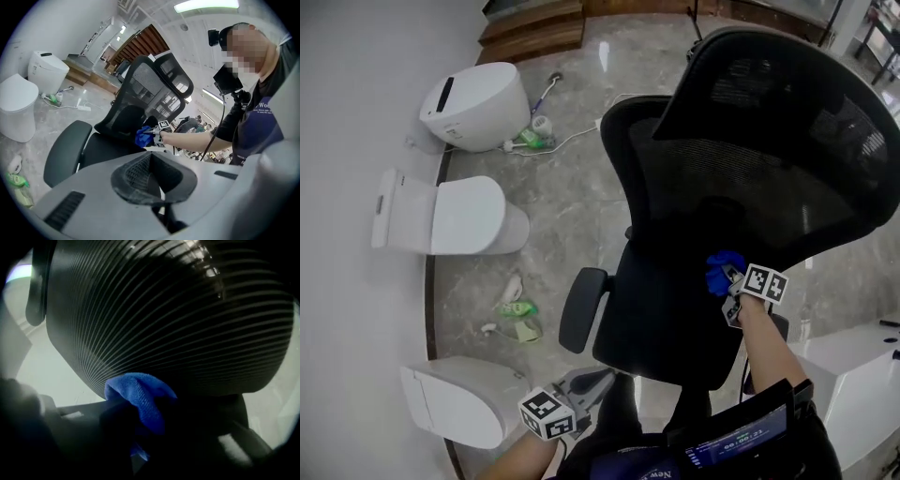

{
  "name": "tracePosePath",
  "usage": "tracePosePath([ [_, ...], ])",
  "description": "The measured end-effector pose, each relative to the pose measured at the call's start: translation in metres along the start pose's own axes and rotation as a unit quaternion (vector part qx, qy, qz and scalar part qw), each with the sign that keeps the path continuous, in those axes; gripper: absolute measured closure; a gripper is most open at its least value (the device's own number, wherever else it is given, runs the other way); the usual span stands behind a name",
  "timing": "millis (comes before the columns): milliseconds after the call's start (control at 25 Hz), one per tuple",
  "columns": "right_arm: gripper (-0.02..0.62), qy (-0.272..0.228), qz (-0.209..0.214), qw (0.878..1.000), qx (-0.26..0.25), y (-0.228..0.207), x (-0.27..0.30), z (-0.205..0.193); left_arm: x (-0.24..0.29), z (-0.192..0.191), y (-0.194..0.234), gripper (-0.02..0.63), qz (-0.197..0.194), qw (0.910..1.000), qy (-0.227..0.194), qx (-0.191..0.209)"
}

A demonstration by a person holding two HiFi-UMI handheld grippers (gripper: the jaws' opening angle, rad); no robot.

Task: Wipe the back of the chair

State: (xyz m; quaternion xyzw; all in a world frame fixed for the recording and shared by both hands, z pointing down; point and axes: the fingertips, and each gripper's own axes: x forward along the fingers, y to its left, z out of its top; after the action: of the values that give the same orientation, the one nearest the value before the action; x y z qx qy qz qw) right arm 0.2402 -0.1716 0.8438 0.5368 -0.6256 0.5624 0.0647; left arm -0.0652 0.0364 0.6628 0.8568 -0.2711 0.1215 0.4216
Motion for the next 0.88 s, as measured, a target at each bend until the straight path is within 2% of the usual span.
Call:
tracePosePath([
  [240,0.531,-0.036,-0.026,0.998,0.049,-0.073,-0.084,0.018,0.055,0.010,-0.050,0.604,-0.041,0.9984,0.029,0.028],
  [400,0.531,-0.054,-0.032,0.996,0.064,-0.098,-0.116,0.028,0.083,0.008,-0.074,0.604,-0.052,0.9977,0.030,0.031],
  [480,0.532,-0.067,-0.037,0.995,0.057,-0.096,-0.123,0.027,0.084,0.005,-0.077,0.604,-0.056,0.9975,0.029,0.031],
  [560,0.532,-0.060,-0.033,0.997,0.035,-0.081,-0.115,0.017,0.077,0.002,-0.073,0.604,-0.058,0.9976,0.028,0.026],
  [640,0.532,-0.033,-0.016,0.999,0.011,-0.057,-0.088,-0.002,0.067,-0.005,-0.064,0.604,-0.057,0.9980,0.024,0.015],
  [880,0.531,0.064,0.040,0.995,-0.070,0.061,0.048,-0.069,0.000,-0.018,-0.015,0.604,-0.021,0.9996,0.000,-0.018],
])
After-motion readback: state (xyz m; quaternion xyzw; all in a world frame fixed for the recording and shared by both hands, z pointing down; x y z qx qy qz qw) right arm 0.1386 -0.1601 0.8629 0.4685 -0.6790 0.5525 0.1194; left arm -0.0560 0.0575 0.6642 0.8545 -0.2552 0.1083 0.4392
